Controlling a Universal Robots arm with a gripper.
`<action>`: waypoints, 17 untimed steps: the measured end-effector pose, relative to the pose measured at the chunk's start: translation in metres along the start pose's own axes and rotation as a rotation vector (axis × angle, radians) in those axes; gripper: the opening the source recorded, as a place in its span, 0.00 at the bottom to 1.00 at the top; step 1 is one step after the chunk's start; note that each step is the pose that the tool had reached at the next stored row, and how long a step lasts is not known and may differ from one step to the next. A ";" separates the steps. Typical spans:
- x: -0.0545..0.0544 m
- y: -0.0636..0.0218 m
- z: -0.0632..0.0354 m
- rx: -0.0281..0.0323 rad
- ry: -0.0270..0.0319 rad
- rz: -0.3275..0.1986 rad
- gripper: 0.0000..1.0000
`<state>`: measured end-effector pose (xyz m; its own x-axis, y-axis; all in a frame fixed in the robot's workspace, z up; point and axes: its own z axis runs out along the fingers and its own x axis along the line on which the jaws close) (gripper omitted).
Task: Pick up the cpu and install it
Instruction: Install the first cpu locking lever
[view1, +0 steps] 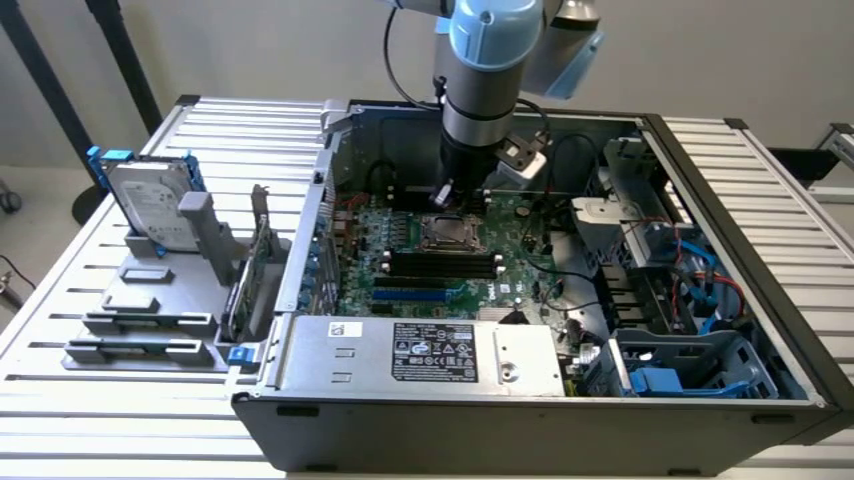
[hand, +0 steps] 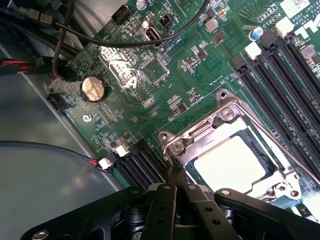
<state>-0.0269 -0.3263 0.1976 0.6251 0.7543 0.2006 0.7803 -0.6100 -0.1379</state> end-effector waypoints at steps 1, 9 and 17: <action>0.000 0.0001 0.0000 0.0005 0.0006 0.000 0.11; 0.000 0.0003 -0.0012 0.0153 0.0112 0.002 0.11; -0.004 0.0013 -0.0156 0.0215 0.0057 0.004 0.11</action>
<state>-0.0289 -0.3341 0.2117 0.6280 0.7505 0.2055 0.7782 -0.6075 -0.1595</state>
